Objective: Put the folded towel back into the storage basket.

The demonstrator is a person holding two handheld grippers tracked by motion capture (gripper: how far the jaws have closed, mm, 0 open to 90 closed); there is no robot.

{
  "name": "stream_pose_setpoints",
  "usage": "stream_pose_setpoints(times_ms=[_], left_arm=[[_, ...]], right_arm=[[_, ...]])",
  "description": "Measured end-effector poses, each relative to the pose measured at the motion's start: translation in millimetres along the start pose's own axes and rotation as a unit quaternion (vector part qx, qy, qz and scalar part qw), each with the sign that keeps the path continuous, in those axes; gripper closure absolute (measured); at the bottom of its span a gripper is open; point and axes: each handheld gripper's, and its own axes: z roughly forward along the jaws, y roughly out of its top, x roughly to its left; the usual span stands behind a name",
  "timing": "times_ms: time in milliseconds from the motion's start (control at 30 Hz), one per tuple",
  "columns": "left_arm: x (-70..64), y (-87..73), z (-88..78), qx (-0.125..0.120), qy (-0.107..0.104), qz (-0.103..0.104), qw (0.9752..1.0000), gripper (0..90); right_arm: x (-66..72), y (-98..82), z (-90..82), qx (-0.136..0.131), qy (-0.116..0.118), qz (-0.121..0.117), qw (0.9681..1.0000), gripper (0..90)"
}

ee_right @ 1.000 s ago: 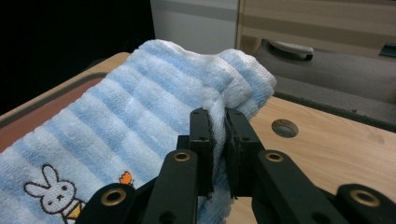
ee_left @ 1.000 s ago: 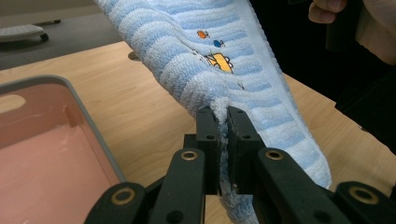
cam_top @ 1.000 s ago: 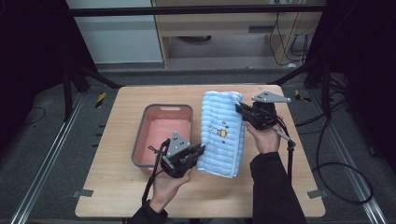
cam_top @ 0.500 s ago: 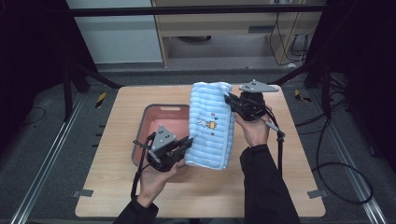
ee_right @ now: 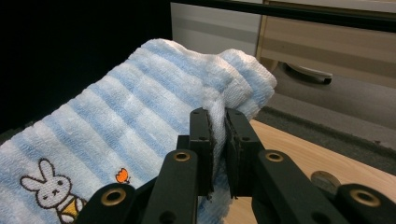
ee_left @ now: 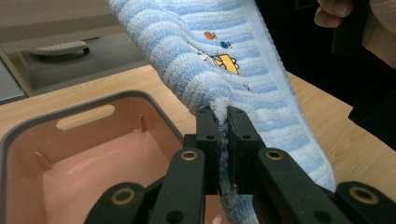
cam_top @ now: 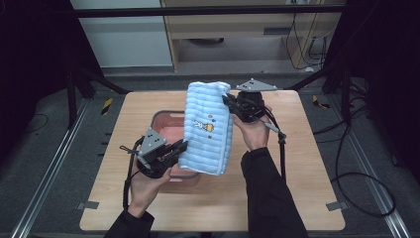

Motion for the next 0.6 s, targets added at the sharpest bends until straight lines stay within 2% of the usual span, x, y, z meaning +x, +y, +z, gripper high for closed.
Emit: stream_pose_setpoints(times_ms=[233,600], left_arm=[[15.9,-1.5,-10.1,-0.001,0.012,-0.007,0.9999,84.6],[37.9,-7.2,-16.5,0.002,0.031,-0.021,0.9993,84.6]], right_arm=[[14.6,6.5,18.4,-0.001,0.009,-0.006,0.9999,82.7],[25.7,5.7,44.2,-0.005,0.026,0.007,0.9996,82.6]])
